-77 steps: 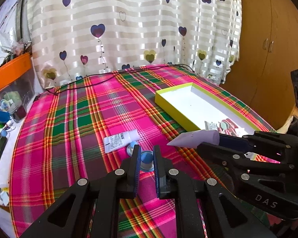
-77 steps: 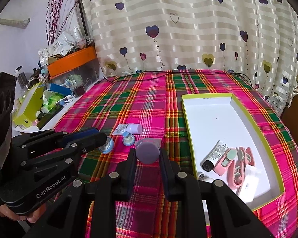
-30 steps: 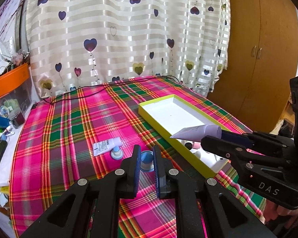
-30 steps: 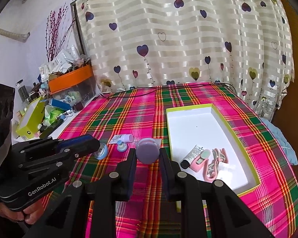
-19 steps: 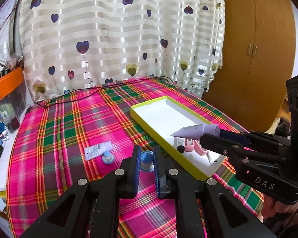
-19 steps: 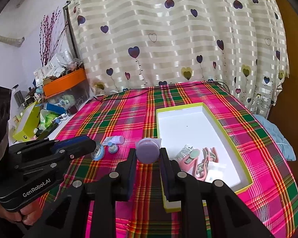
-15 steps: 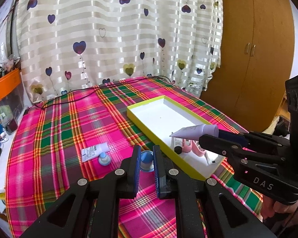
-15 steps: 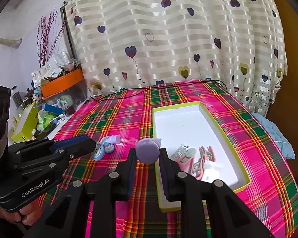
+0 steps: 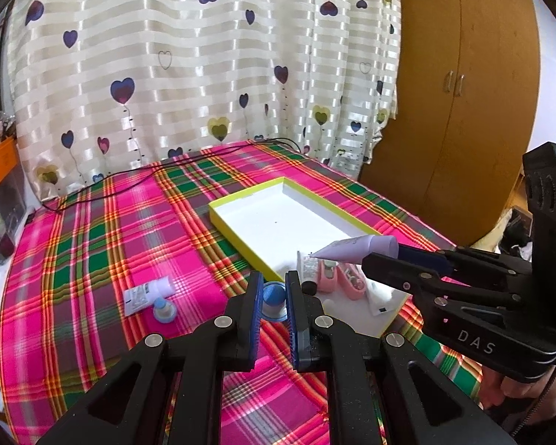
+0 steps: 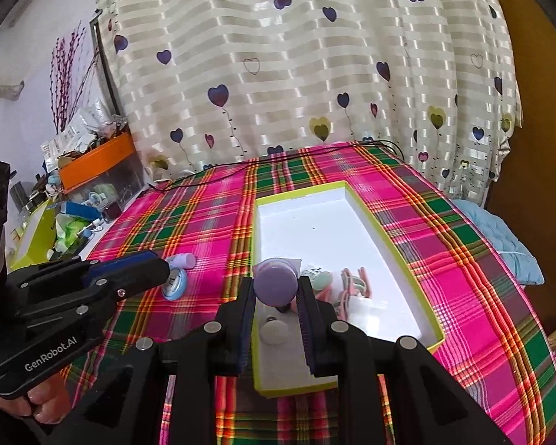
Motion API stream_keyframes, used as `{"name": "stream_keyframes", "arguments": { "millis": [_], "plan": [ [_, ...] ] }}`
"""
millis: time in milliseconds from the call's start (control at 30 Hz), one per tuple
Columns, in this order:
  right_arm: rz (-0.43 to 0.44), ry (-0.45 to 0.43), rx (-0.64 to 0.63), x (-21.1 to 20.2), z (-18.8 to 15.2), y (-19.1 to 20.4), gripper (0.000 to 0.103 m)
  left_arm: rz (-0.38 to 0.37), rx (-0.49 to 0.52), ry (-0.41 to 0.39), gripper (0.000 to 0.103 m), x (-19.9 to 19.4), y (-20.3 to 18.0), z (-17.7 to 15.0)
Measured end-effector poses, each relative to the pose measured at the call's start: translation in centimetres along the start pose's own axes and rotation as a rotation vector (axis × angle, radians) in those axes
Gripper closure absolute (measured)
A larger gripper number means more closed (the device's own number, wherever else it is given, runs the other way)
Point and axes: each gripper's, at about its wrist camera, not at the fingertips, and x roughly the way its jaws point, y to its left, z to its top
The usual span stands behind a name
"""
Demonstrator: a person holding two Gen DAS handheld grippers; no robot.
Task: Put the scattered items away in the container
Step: 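Lower the lavender tube and blue cap into the box with both tools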
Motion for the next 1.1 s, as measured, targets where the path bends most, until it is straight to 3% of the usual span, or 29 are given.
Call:
{"name": "stream_keyframes", "arguments": {
  "millis": [1100],
  "plan": [
    [-0.086,0.087,0.08,3.7,-1.2,-5.1,0.08,-0.131,0.025,0.071,0.091,7.6,-2.5,1.3]
  ]
}}
